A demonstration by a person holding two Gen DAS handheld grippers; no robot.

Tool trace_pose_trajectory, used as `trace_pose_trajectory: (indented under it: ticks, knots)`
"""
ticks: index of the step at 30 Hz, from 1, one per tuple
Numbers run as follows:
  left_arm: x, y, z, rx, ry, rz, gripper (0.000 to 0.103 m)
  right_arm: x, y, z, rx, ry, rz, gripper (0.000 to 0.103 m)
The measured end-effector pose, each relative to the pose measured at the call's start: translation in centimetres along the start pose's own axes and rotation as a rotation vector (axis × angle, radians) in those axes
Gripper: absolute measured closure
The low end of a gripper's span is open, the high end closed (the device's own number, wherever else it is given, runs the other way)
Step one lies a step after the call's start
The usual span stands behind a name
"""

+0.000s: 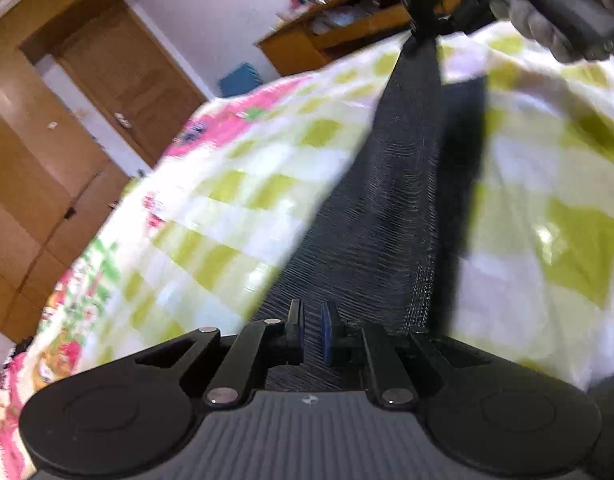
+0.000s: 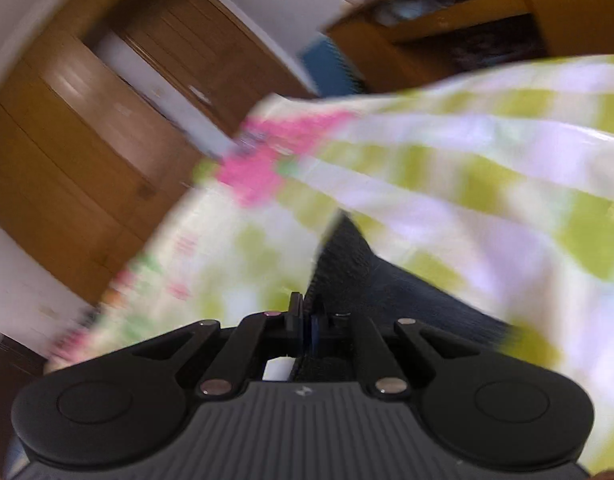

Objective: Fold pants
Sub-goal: 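Pull the trouser legs straight and lay them flat with both tools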

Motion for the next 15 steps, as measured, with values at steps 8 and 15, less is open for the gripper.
trace_pose_trajectory:
  ticks: [8, 15]
  knots:
    - [1.0, -0.5, -0.4, 0.021, 0.017, 0.027, 0.073, 1.7, -3.1, 0.5, 0.016, 0.089, 0.051, 0.078]
    - [0.9, 2.5, 0.5, -0.046, -0.002, -0.003, 0.068, -0.5, -1.3, -1.2, 0.247, -0.005, -0.147, 0.068]
Point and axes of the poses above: each gripper's, at about its wrist camera, not at the fingertips, and z roughly the way its jaws point, y to its left, x to its underside, the point moved 2 cm from there along z, roughly the way its jaws point, and after that the axes turned 8 degrees about -x, right-handed, at the moved point
